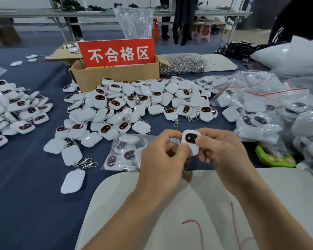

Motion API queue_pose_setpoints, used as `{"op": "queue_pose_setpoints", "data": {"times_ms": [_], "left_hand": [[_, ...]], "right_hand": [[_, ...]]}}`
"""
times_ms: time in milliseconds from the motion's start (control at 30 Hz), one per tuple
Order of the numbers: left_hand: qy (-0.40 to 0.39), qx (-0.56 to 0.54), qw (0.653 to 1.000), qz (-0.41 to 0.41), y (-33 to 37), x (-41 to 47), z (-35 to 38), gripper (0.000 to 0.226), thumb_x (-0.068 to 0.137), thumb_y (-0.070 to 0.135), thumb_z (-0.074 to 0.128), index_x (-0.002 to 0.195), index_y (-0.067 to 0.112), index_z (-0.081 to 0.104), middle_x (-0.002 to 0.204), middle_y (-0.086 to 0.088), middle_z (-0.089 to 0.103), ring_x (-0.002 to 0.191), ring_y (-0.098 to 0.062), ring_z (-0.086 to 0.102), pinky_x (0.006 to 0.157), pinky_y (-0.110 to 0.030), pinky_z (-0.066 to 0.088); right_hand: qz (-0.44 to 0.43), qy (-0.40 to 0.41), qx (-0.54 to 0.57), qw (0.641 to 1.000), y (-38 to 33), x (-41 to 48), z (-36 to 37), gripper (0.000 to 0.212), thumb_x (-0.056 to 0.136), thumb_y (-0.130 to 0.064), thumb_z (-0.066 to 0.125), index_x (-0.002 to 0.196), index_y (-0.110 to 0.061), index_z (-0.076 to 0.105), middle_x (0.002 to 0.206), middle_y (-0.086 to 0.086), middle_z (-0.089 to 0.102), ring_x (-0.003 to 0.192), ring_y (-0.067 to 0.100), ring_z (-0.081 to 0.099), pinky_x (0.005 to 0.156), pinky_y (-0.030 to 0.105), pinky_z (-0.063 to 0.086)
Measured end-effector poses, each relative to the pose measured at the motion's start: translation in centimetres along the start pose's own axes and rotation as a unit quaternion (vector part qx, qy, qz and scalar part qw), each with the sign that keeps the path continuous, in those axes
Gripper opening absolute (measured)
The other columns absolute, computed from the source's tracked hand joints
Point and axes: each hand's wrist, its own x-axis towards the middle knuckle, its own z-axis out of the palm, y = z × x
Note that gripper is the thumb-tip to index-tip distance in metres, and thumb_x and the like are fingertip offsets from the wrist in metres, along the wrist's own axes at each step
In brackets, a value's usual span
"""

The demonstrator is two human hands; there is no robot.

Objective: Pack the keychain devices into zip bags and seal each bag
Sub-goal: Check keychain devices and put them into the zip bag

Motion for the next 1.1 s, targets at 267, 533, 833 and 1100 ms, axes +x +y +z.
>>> {"op": "queue_pose_setpoints", "data": {"times_ms": [267,533,833,1100], "left_hand": [[-0.038,-0.037,0.999,-0.01,-0.2,0.1,0.1,0.01,0.093,0.018,0.072,0.093,0.026,0.067,0.068,-0.003,0.073,0.057,-0.023,0.067,0.054,-0.036,0.054],[-0.062,-0.057,0.996,-0.018,-0.3,-0.1,0.3,0.01,0.086,0.027,0.07,0.085,0.023,0.062,0.063,-0.006,0.071,0.054,-0.019,0.065,0.061,-0.045,0.056],[-0.03,-0.051,0.998,-0.018,-0.3,0.0,0.2,0.009,0.089,0.021,0.073,0.084,0.024,0.066,0.063,-0.001,0.072,0.05,-0.014,0.064,0.056,-0.039,0.056],[-0.006,0.02,0.997,0.068,-0.1,-1.1,0.5,0.005,0.091,0.033,0.07,0.09,0.032,0.065,0.071,0.018,0.072,0.06,-0.006,0.068,0.055,-0.034,0.058]], "right_hand": [[-0.018,0.026,-0.044,0.999,-0.3,-0.1,-0.1,0.02,0.074,-0.026,0.069,0.083,-0.013,0.081,0.054,0.004,0.048,0.051,0.01,0.036,0.047,0.015,0.031],[-0.032,0.022,-0.04,0.998,-0.6,-0.4,0.2,0.027,0.09,0.01,0.056,0.079,-0.002,0.077,0.05,-0.007,0.056,0.044,0.0,0.045,0.045,0.008,0.035],[-0.016,0.01,-0.068,0.998,-0.3,-0.4,0.4,0.02,0.093,-0.008,0.062,0.085,-0.016,0.079,0.061,0.002,0.053,0.057,0.013,0.038,0.05,0.018,0.033],[-0.008,-0.003,-0.024,1.0,-0.3,-0.6,0.2,0.016,0.076,-0.019,0.065,0.083,-0.008,0.073,0.068,0.006,0.064,0.066,0.015,0.05,0.055,0.022,0.039]]}}
